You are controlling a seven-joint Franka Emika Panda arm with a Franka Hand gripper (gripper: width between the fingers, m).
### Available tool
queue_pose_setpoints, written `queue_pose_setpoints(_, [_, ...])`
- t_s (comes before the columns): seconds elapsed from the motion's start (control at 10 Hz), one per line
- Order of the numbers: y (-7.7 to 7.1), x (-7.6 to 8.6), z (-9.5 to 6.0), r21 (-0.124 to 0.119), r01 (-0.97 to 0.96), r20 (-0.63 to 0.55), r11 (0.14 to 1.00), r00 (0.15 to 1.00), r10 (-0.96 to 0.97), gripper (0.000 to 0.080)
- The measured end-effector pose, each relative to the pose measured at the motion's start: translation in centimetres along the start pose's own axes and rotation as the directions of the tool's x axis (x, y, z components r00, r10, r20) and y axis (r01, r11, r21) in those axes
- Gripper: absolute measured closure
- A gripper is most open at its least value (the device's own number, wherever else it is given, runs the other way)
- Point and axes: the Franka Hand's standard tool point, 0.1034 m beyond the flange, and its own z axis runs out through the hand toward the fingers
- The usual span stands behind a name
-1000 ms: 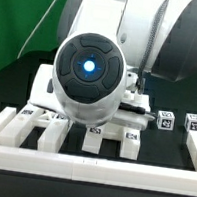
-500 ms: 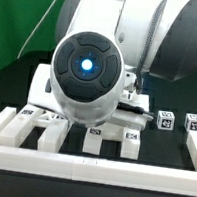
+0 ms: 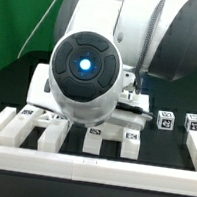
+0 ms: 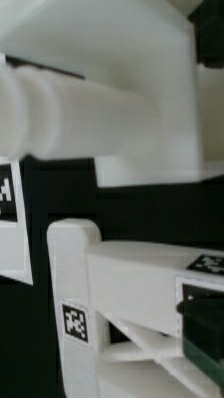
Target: Assemble chair
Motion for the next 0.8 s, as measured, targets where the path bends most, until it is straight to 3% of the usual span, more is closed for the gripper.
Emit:
queue_pose_setpoints(0.3, [0.1,-0.1,-0.1,0.004,-0.001,0.001,1.0,1.0,0.001,0.0151])
queue_pose_setpoints(0.5, [0.8,-0.1,-2.0,0.014,-0.005,-0.042,1.0,0.999,0.005,0.0151])
queue_pose_setpoints(0.8, [1.1,-1.4,-5.6,0.025,0.002,-0.141,1.0,0.99,0.002,0.0151])
